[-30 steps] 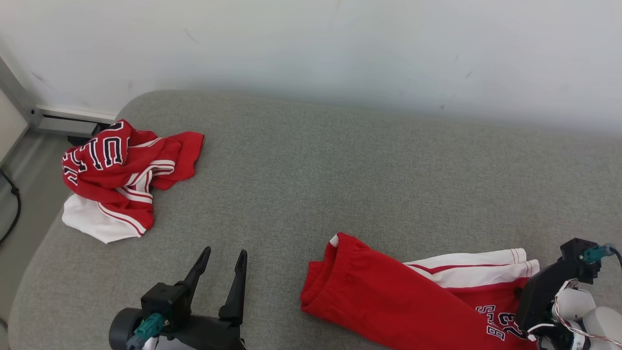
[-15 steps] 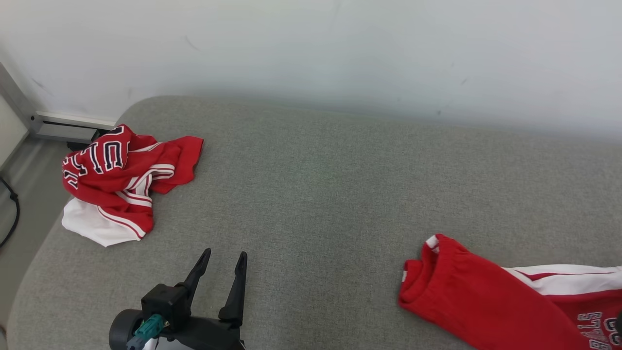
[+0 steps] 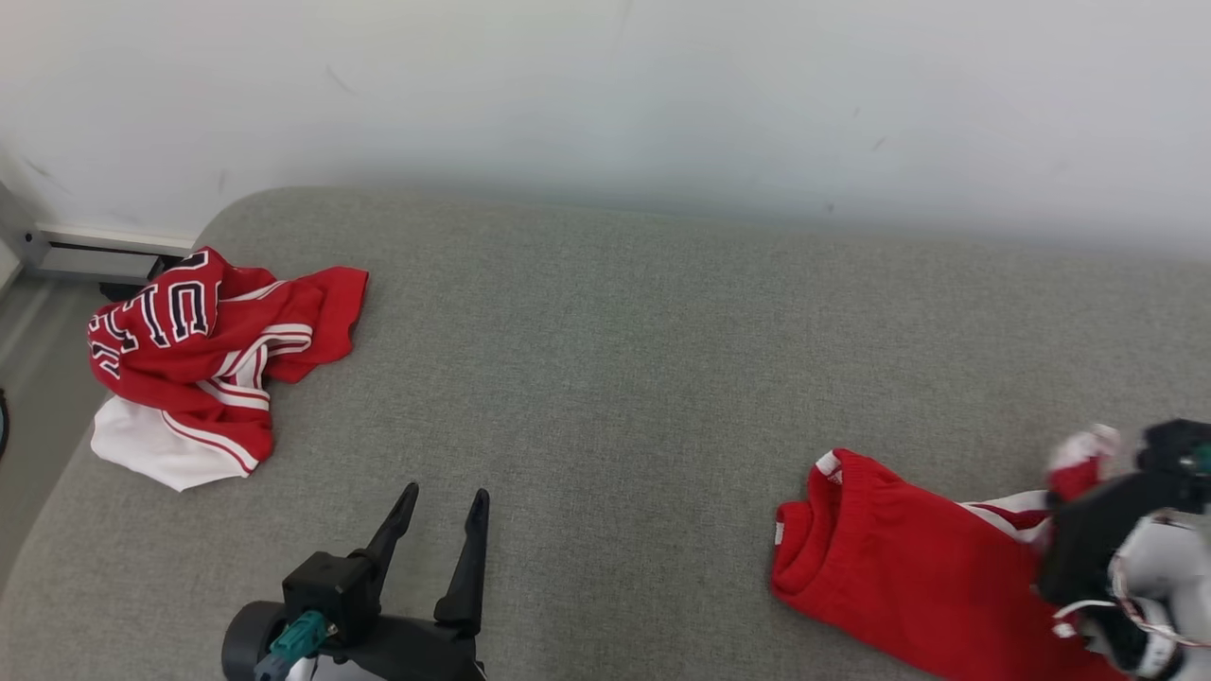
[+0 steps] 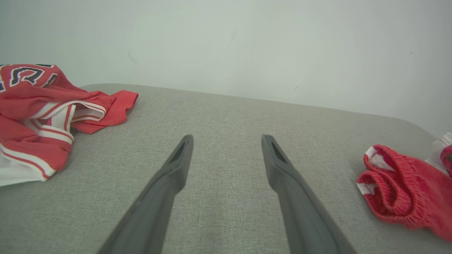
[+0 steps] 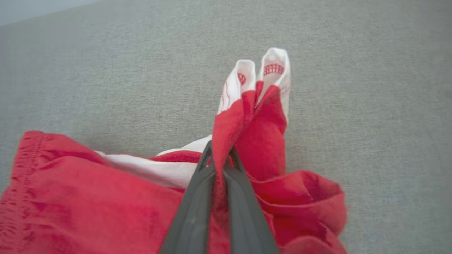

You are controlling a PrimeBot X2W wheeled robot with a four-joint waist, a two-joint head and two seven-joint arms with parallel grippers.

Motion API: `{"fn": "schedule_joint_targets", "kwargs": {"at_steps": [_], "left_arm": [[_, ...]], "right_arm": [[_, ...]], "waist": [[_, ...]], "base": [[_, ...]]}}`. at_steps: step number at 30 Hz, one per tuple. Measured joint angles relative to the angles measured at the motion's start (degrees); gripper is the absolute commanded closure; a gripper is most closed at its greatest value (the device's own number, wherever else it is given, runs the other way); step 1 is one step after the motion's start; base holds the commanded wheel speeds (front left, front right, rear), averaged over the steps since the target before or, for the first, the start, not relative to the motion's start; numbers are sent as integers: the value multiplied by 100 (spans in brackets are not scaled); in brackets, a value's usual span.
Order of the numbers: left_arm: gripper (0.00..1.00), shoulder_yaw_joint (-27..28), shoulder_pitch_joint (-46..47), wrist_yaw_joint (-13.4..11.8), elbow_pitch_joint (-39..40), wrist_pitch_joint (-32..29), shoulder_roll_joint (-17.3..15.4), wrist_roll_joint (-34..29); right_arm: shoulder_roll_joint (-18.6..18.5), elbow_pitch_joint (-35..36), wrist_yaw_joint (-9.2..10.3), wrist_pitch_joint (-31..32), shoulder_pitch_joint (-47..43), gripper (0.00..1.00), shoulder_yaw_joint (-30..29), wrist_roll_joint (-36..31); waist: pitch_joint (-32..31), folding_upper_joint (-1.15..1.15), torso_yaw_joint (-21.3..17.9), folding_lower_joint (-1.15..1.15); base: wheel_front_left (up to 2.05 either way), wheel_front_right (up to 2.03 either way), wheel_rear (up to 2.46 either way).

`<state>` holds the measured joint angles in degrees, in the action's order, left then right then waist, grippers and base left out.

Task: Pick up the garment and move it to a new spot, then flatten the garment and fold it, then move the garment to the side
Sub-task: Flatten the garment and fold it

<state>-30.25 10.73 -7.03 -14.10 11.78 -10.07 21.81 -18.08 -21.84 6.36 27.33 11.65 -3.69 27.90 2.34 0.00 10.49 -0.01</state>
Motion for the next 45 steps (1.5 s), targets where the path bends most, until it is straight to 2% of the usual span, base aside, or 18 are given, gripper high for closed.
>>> {"fn": "schedule_joint_targets", "kwargs": {"at_steps": [2, 11, 22, 32, 33, 34, 35, 40, 45], "left_arm": [[0, -35, 9, 4, -9, -15, 42, 5], [0, -49, 14, 51, -57, -16, 58, 18], [0, -52, 14, 51, -115, -16, 68, 40], [0, -66, 13, 54, -129, -15, 85, 47], [0, -66, 13, 54, -130, -15, 83, 47], [0, -65, 13, 54, -132, -15, 83, 47], [0, -65, 13, 54, -134, -15, 82, 47], [0, -65, 12, 54, -152, -15, 79, 47], [0, -76, 10, 55, -162, -15, 76, 47]], "right_arm": [[279, 280, -136, 89, 21, 100, 245, 44], [812, 964, -383, 319, 45, 100, 704, 312], [1190, 1113, -382, 633, 31, 100, 1205, 322], [1222, 949, -231, 697, 50, 100, 1207, 230], [1240, 933, -229, 694, 60, 93, 1192, 232], [1267, 923, -223, 687, 72, 27, 1170, 234], [1298, 925, -194, 644, 87, 0, 1156, 240], [1452, 1071, -154, 332, 303, 0, 1010, 482], [1448, 1406, -133, 36, 416, 0, 925, 577]], "waist": [[-26, 0, -23, 0], [-76, 0, 5, 0], [-133, 0, 55, 0], [-143, 0, 133, 0], [-143, 0, 141, 0], [-144, 0, 149, 0], [-145, 0, 157, 0], [-157, 0, 180, 0], [-183, 0, 184, 1]], "base": [[0, 0, 0], [0, 0, 0], [0, 0, 0], [0, 0, 0], [0, 0, 0], [0, 0, 0], [0, 0, 0], [0, 0, 0], [0, 0, 0]]}}
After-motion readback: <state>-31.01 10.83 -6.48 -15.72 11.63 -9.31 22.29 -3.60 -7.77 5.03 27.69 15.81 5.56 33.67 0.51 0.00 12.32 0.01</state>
